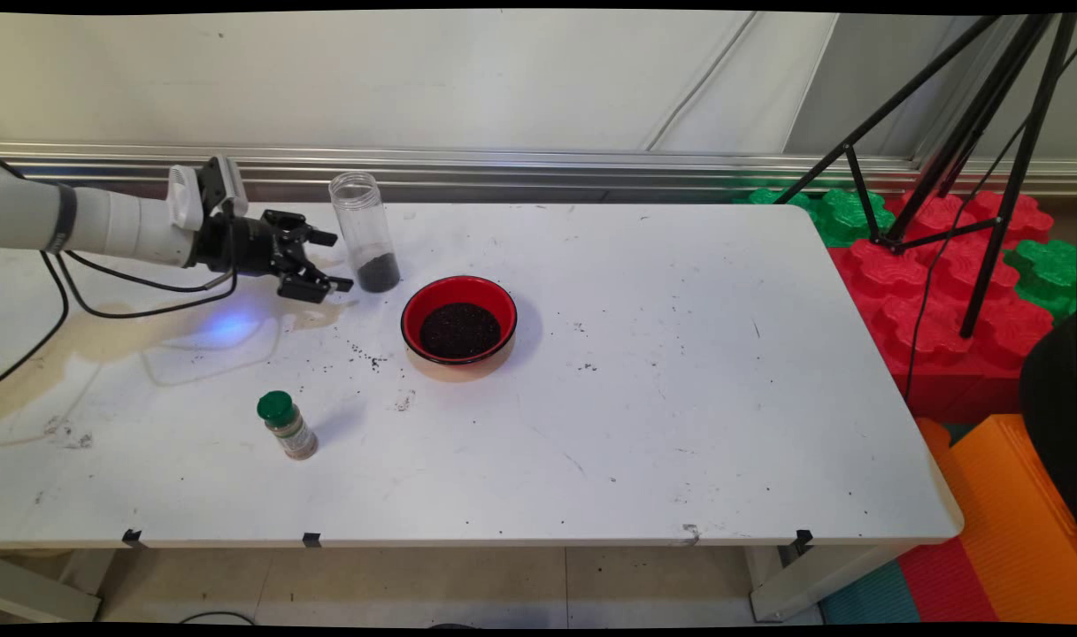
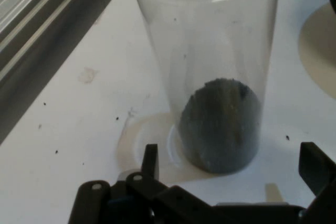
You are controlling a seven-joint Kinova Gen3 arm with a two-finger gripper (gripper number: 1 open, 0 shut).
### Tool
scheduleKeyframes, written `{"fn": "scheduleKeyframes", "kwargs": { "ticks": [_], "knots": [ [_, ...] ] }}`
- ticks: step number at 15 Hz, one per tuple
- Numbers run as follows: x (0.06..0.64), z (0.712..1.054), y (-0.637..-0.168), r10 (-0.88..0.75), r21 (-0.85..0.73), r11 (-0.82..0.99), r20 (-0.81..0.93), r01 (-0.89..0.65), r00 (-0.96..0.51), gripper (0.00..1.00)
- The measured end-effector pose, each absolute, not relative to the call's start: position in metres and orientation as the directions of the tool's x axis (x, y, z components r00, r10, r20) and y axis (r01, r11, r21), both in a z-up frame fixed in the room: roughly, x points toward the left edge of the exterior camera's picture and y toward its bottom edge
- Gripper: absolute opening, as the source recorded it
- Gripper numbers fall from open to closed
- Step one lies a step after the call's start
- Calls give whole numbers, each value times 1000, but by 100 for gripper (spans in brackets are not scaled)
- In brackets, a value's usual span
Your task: Pick up the black seasoning powder from the table
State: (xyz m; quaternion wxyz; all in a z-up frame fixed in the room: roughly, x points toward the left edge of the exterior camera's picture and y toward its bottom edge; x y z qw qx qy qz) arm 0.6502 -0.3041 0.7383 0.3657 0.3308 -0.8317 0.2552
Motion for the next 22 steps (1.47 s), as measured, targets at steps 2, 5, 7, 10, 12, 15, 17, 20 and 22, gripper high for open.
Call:
{"fn": "scheduleKeyframes", "kwargs": {
  "ticks": [2,5,7,10,12,15,17,20,22],
  "knots": [
    [648,732,-308,-349,-186,650,788,-737,-507,100],
    [646,726,-313,-335,-190,649,798,-736,-501,100],
    [645,723,-315,-327,-192,649,803,-736,-498,100],
    [642,717,-320,-313,-195,648,813,-736,-491,100],
    [640,714,-323,-305,-197,647,819,-737,-486,100],
    [637,711,-327,-296,-194,646,827,-738,-477,100],
    [636,710,-329,-292,-193,646,831,-739,-473,100],
    [634,709,-332,-287,-189,643,839,-742,-463,100],
    [633,709,-334,-286,-187,642,842,-744,-458,100]
  ]
}}
